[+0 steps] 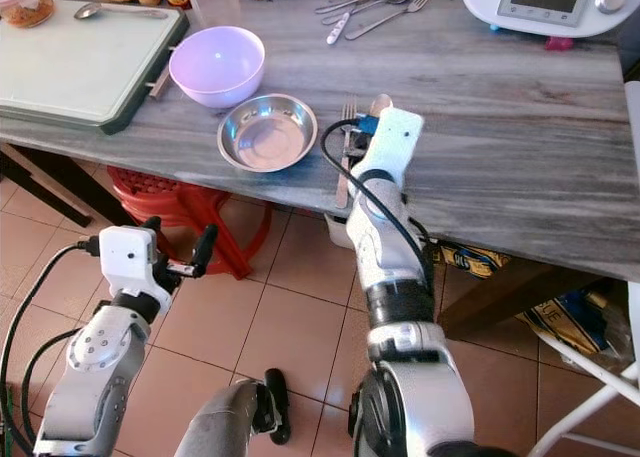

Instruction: Setting the table

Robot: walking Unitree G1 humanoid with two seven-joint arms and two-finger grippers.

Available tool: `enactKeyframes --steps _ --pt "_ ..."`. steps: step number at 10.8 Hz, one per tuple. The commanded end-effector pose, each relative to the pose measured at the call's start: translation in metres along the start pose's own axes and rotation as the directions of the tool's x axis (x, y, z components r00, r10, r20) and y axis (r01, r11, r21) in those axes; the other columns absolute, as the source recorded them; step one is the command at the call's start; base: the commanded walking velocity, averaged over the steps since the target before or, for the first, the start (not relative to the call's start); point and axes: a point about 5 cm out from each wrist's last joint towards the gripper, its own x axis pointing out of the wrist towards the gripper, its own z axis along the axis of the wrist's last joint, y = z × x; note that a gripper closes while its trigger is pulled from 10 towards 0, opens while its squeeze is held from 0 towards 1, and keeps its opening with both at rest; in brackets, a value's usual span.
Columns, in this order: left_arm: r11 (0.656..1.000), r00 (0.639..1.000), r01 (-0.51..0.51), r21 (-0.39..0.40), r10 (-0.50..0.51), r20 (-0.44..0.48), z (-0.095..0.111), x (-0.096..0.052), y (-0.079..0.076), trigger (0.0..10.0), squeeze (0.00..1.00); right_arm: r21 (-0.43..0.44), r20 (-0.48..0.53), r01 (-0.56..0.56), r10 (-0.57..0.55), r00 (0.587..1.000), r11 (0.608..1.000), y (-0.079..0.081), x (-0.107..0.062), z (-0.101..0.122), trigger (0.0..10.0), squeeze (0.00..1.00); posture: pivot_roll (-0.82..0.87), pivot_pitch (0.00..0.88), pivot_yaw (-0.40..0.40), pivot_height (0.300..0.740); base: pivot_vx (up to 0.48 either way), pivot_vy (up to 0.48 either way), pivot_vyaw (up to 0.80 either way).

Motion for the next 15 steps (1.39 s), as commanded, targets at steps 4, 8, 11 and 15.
enactKeyframes --steps 4,8,11,15 --pt "1.000 1.000 -0.018 -0.015 0.018 -0.006 -0.002 0.002 0.003 10.0 0.00 -0.021 0.285 -0.101 0.102 0.953 0.995 -0.006 -0.019 0.036 10.0 0.00 0.00 0.225 0.081 0.740 0.000 0.000 0.00" --pt "0.994 0.995 -0.104 -0.042 0.103 -0.012 -0.004 0.013 0.003 10.0 0.00 -0.184 0.305 -0.103 0.157 0.939 0.977 -0.033 -0.052 0.023 10.0 0.00 -0.02 0.159 0.062 0.740 0.000 0.000 0.00" --pt "0.994 0.996 -0.087 -0.059 0.089 0.023 0.002 0.025 -0.003 10.0 0.00 -0.288 0.191 -0.020 0.077 0.978 0.958 -0.079 -0.088 -0.012 10.0 0.00 -0.03 0.123 0.062 0.740 0.000 0.000 0.00" --pt "0.993 0.995 -0.087 -0.077 0.091 0.052 0.006 0.036 -0.009 10.0 0.00 -0.282 0.174 -0.053 0.105 0.979 0.958 -0.073 -0.087 -0.017 10.0 0.00 -0.03 0.084 0.058 0.740 0.000 0.000 0.00"
